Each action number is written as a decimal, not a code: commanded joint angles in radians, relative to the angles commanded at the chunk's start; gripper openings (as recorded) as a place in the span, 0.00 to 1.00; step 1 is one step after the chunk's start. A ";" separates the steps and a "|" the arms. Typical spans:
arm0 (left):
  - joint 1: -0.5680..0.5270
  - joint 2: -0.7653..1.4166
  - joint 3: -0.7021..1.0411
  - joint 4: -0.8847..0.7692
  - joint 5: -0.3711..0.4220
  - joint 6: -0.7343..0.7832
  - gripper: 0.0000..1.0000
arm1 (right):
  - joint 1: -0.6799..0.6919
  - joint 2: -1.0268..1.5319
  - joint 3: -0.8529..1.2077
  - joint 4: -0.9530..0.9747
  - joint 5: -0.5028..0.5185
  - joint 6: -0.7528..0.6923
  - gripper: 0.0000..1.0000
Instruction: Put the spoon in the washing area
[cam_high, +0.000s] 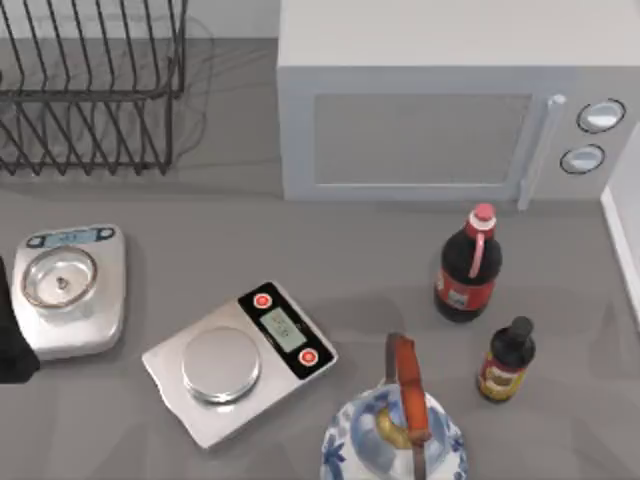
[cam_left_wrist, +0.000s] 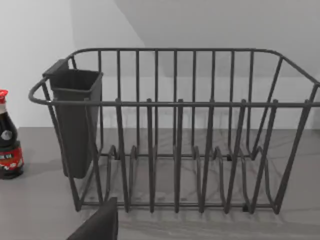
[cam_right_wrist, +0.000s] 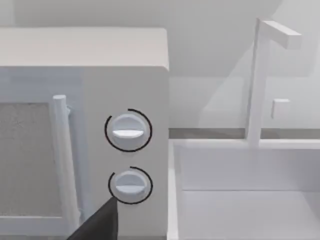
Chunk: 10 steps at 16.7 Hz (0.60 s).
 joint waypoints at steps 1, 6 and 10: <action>0.000 0.000 0.000 0.000 0.000 0.000 1.00 | 0.000 0.000 0.000 0.000 0.000 0.000 1.00; 0.000 0.000 0.000 0.000 0.000 0.000 1.00 | -0.026 0.109 0.088 -0.105 0.002 0.036 1.00; 0.000 0.000 0.000 0.000 0.000 0.000 1.00 | -0.076 0.388 0.263 -0.335 0.003 0.110 1.00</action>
